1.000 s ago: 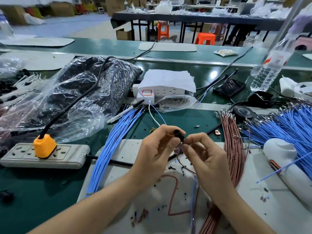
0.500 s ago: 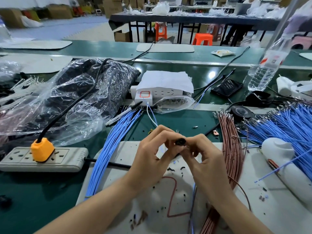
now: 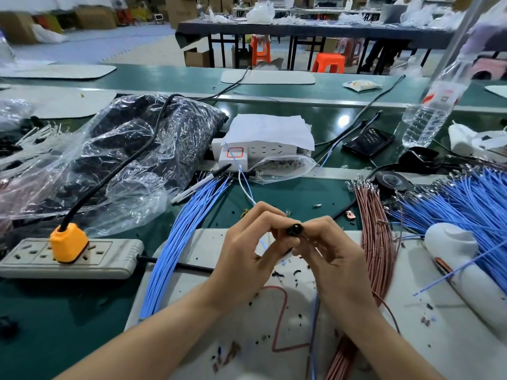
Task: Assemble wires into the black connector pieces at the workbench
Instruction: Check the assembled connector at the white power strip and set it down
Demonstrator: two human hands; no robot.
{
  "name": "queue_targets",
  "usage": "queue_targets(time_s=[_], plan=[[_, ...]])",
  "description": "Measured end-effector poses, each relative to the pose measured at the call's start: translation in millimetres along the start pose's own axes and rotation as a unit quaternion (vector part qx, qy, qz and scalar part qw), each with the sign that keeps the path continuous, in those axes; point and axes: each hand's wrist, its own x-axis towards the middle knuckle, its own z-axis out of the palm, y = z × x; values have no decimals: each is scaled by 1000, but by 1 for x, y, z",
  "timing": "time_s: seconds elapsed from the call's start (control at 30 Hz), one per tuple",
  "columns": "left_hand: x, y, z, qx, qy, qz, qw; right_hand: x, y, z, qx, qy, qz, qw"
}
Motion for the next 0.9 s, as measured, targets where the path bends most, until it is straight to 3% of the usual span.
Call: queue_targets(time_s=[0.23, 0.6, 0.9], plan=[[-1, 0, -1, 20, 3, 20, 1000, 2, 3, -2, -126, -4, -49, 991], [-4, -2, 0, -11, 14, 9, 1000, -1, 7, 1, -49, -22, -4, 999], [-4, -4, 1, 6, 18, 3, 1000, 1, 7, 4, -83, -17, -2, 996]])
